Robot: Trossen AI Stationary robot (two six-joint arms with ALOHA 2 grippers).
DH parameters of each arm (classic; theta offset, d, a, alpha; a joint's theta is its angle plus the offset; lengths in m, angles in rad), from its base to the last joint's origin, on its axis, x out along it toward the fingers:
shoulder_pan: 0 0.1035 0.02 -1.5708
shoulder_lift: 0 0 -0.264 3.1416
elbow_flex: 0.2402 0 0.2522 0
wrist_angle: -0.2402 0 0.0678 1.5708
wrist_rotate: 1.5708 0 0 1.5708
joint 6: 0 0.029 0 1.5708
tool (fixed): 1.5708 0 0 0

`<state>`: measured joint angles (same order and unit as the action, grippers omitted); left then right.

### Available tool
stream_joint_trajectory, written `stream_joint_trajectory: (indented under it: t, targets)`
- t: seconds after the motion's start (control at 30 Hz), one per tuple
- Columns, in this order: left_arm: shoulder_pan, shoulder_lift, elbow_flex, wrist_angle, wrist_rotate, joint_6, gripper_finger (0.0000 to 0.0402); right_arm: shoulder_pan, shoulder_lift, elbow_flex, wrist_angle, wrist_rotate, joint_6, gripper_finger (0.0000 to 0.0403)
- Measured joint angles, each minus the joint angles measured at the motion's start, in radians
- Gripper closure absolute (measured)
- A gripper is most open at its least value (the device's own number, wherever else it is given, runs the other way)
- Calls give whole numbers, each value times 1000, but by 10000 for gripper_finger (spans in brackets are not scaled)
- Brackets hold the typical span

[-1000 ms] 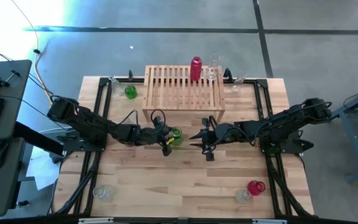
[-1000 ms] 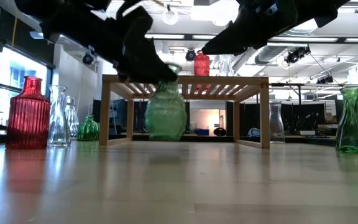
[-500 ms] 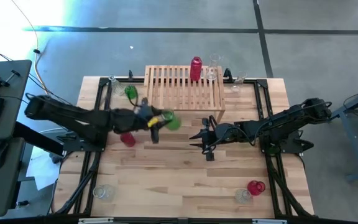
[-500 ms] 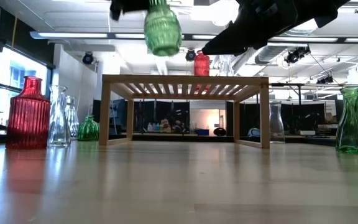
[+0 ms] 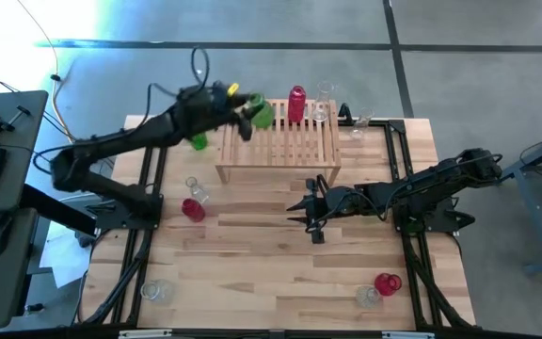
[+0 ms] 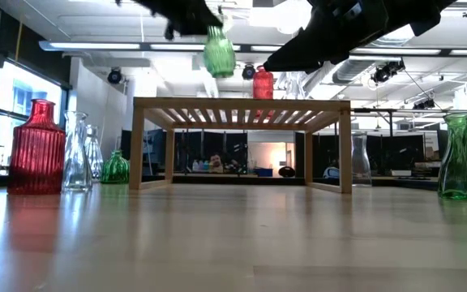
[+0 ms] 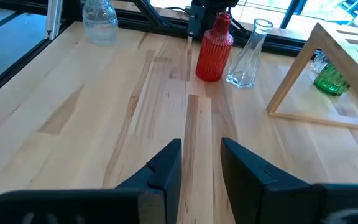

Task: Sort vases onto shelf
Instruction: Put the green vase on the shelf

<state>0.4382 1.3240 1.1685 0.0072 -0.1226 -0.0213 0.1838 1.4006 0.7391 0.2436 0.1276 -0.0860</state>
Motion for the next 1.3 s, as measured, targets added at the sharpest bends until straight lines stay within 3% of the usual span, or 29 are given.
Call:
stream_joint_trajectory:
  t: [0.17,0.6,1.3]
  targets:
    - [100,134,40,22,106,-37,251,0,0,0,0,0,6,308]
    - [152,335,200,-18,103,45,251,0,0,0,-8,0,10,308]
    - [160,347,220,-78,71,64,251,0,0,0,-22,0,19,308]
